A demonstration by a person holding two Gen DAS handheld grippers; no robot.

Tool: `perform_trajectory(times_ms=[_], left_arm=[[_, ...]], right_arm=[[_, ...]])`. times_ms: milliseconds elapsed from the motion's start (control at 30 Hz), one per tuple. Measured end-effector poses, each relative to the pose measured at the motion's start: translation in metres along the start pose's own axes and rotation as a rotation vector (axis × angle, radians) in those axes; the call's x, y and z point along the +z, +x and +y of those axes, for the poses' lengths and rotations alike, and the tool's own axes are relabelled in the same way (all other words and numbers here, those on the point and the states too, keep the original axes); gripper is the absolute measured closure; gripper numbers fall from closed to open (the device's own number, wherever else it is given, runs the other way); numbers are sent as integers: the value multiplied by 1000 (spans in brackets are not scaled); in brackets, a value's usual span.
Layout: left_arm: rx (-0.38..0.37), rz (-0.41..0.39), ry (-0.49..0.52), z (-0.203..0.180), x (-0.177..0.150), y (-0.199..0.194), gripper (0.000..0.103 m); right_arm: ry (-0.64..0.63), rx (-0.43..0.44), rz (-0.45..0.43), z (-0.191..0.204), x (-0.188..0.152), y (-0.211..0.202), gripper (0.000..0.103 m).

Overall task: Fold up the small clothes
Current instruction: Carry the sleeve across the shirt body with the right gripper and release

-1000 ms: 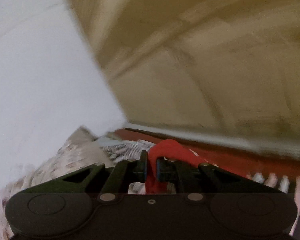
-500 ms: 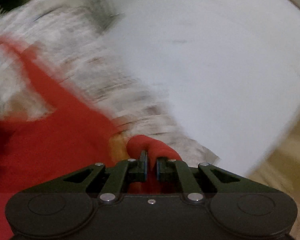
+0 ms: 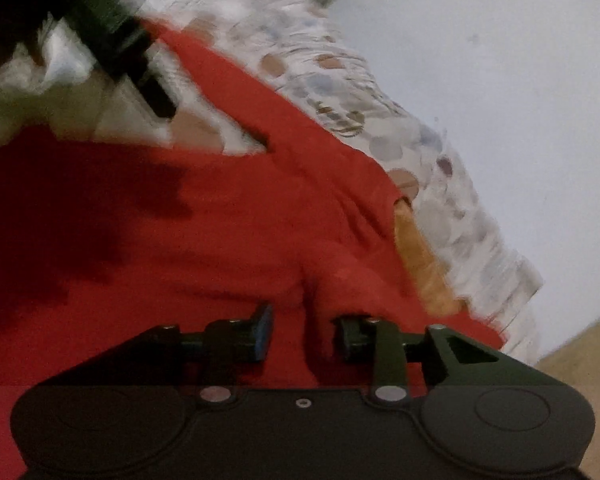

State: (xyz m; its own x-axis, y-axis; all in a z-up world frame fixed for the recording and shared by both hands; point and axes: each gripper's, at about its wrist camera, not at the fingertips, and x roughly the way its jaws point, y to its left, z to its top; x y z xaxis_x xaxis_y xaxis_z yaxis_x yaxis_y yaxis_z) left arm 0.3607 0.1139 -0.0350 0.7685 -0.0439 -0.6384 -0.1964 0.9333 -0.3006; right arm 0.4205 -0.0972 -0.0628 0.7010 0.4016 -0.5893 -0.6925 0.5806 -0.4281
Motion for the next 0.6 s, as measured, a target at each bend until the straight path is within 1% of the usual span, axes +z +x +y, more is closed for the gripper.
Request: perform_trajectory(times_ms=[67, 133, 200, 267, 333, 433, 500, 567, 600], left_arm=[[6, 2, 0, 1, 0, 0, 0], [8, 7, -5, 1, 0, 2, 0], [5, 10, -11, 2, 1, 2, 0], [4, 9, -6, 1, 0, 1, 0], [4, 9, 0, 1, -1, 1, 0], [6, 10, 2, 0, -1, 2, 0], [8, 10, 2, 0, -1, 3, 0], [12, 11, 3, 1, -1, 3, 0], [13, 11, 0, 1, -1, 4, 0]], right_arm=[[152, 51, -10, -12, 4, 1, 59], [322, 112, 3, -25, 2, 3, 52], [467, 167, 19, -34, -4, 2, 51], [578, 195, 35, -40, -13, 0, 49], [708, 211, 40, -47, -23, -1, 44], [948, 248, 9, -65, -44, -4, 39], [1100, 241, -18, -78, -60, -2, 39], [1209, 189, -46, -91, -73, 1, 44], [1232, 150, -51, -95, -75, 1, 56]])
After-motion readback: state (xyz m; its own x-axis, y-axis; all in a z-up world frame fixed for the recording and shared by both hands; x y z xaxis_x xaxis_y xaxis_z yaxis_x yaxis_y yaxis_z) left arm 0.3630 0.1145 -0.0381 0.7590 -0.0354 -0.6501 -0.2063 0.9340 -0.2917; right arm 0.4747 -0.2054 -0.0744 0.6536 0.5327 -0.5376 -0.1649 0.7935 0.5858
